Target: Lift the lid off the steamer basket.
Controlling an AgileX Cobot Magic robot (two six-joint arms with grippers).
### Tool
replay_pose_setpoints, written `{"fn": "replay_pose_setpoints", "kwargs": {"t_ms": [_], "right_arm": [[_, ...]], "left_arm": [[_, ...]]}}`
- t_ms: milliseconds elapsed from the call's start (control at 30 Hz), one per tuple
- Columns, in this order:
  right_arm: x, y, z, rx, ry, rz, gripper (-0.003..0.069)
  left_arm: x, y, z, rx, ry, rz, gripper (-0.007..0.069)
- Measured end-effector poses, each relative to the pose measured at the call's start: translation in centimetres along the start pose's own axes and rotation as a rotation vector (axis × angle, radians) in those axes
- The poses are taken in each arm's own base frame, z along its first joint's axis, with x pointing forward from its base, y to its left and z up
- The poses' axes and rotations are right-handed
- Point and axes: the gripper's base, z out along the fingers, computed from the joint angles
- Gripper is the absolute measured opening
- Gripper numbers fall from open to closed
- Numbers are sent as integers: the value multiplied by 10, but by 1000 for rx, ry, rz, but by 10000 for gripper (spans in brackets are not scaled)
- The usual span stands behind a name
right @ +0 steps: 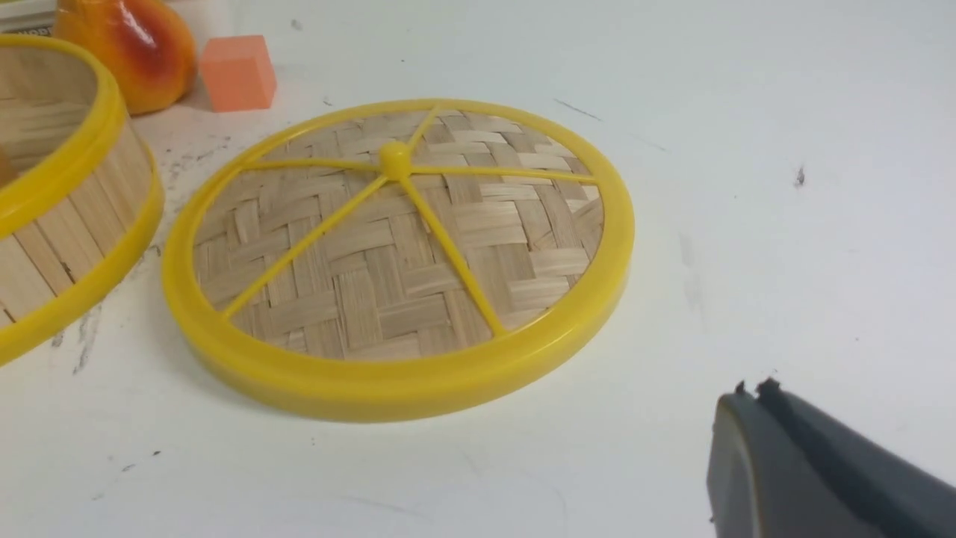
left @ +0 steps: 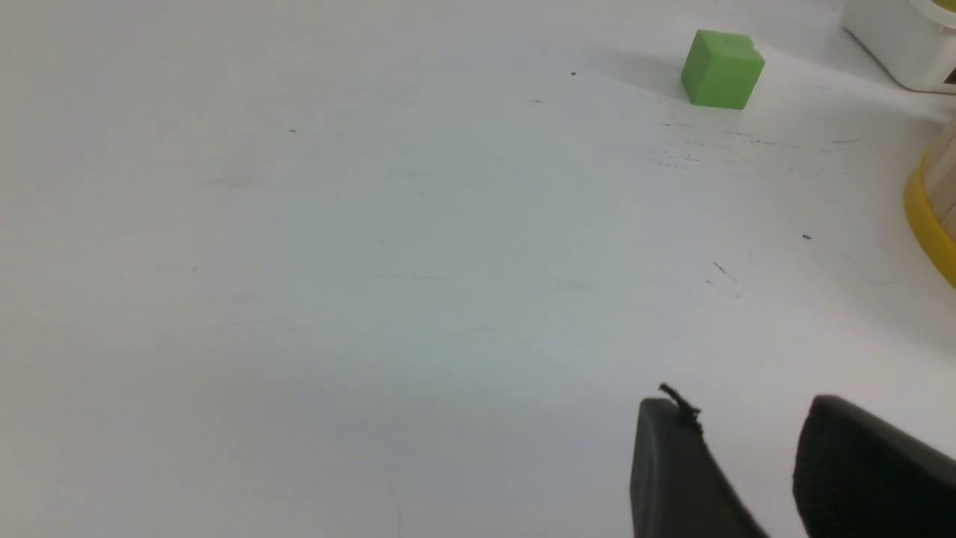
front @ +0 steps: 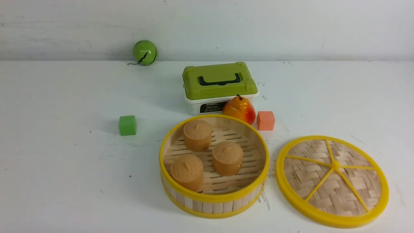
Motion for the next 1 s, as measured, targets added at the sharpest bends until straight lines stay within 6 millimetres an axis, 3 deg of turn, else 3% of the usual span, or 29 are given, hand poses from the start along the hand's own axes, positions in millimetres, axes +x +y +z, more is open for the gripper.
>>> {"fn": "replay_pose_setpoints", "kwargs": {"t_ms": [1000], "right_arm": [[0, 0, 0, -1, 0, 2, 8]], "left_arm": [[0, 0, 0, 0, 0, 0, 239]]}}
